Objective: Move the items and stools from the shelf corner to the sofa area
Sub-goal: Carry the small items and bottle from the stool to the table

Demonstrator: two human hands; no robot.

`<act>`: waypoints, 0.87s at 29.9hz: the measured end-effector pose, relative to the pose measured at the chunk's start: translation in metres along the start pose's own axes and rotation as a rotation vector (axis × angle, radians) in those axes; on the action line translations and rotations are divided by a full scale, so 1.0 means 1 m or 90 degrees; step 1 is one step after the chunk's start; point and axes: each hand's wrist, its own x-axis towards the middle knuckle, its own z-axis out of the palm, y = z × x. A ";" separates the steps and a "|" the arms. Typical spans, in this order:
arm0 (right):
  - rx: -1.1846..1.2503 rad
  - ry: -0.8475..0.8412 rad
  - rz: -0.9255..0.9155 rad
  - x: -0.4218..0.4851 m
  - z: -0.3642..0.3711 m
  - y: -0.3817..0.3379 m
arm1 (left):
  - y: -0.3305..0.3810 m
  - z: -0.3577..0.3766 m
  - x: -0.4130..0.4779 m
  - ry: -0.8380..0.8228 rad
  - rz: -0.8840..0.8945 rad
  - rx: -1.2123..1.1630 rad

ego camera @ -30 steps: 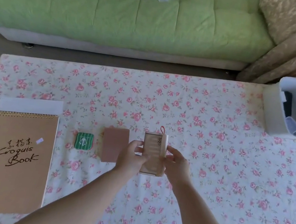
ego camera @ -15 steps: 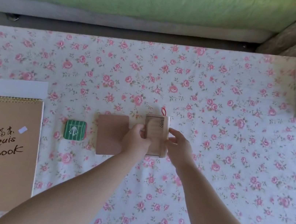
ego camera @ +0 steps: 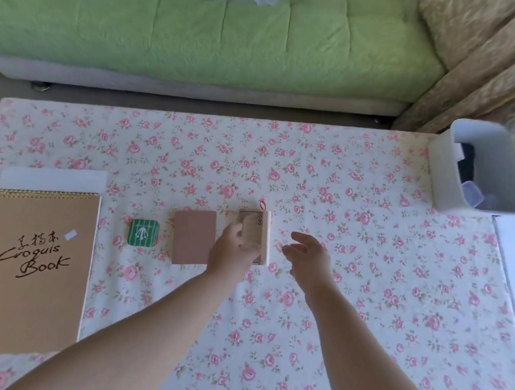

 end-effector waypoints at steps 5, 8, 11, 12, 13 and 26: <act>0.019 0.014 -0.076 -0.066 -0.032 -0.028 | 0.031 -0.016 -0.072 0.023 0.084 -0.030; 0.051 0.020 -0.114 -0.107 -0.047 -0.033 | 0.040 -0.024 -0.118 0.048 0.140 -0.048; 0.075 0.025 -0.150 -0.148 -0.059 -0.029 | 0.044 -0.028 -0.162 0.060 0.183 -0.075; 0.086 0.031 -0.160 -0.163 -0.063 -0.025 | 0.045 -0.028 -0.180 0.061 0.197 -0.076; 0.103 0.038 -0.172 -0.179 -0.068 -0.021 | 0.046 -0.029 -0.197 0.064 0.215 -0.074; 0.314 0.186 -0.190 -0.298 -0.110 0.007 | 0.063 -0.017 -0.295 -0.044 0.361 -0.025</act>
